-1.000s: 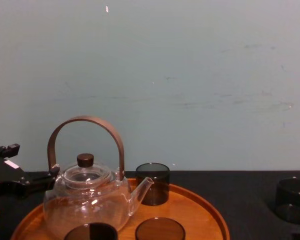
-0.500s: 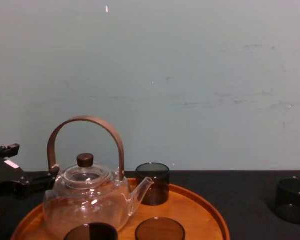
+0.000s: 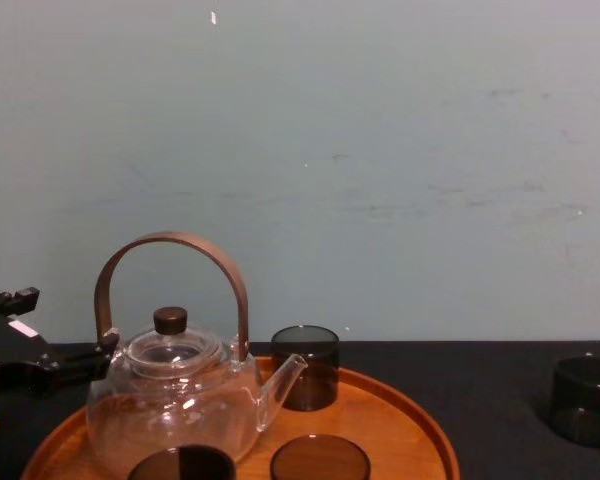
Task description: Pick up the glass from the table and place it on the tray.
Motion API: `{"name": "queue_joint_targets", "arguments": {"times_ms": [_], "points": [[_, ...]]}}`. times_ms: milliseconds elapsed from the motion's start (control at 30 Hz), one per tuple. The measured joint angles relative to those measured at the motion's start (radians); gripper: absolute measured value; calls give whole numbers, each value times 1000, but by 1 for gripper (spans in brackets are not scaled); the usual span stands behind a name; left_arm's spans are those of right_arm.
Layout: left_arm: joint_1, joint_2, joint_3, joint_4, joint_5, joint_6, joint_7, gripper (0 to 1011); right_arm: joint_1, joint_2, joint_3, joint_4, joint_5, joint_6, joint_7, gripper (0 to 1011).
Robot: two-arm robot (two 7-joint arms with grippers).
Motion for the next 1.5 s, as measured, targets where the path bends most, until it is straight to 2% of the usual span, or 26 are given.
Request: {"name": "queue_joint_targets", "arguments": {"times_ms": [600,733,1500], "points": [[0,0,0,0,0,0,0,1009,126,-62,-70,124,-49,-15,26,1003],[0,0,0,0,0,0,0,1009,164,-79,-83,173,-62,-25,35,1002],[0,0,0,0,0,0,0,1010,295,-141,-104,369,-93,-77,71,1002]]}}
